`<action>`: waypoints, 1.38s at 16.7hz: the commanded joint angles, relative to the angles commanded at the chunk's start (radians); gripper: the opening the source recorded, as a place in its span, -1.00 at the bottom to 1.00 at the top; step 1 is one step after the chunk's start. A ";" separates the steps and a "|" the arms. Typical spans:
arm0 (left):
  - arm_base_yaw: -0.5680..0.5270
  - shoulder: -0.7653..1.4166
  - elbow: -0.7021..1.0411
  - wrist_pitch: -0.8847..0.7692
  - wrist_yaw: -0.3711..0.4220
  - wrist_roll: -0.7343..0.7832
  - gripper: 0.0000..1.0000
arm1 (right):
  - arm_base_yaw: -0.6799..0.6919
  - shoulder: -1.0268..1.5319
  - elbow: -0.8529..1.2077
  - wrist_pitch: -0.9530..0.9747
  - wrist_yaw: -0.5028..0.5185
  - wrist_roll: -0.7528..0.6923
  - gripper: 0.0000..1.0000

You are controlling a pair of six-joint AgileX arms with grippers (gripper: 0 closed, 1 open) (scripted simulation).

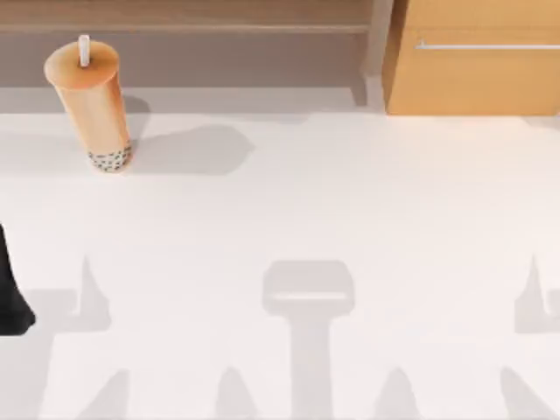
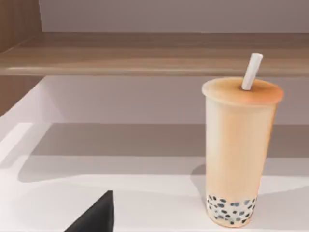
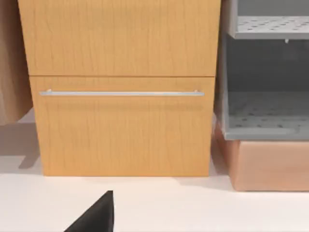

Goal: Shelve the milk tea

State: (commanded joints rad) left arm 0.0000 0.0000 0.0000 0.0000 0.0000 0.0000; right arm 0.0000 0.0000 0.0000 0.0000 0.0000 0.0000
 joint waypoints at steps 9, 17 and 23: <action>-0.033 0.296 0.079 0.252 -0.031 0.001 1.00 | 0.000 0.000 0.000 0.000 0.000 0.000 1.00; -0.115 1.103 0.258 0.818 -0.090 -0.003 1.00 | 0.000 0.000 0.000 0.000 0.000 0.000 1.00; -0.171 1.669 0.384 1.208 -0.130 -0.007 1.00 | 0.000 0.000 0.000 0.000 0.000 0.000 1.00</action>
State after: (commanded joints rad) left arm -0.1705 1.6692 0.3841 1.2079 -0.1301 -0.0072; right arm 0.0000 0.0000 0.0000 0.0000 0.0000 0.0000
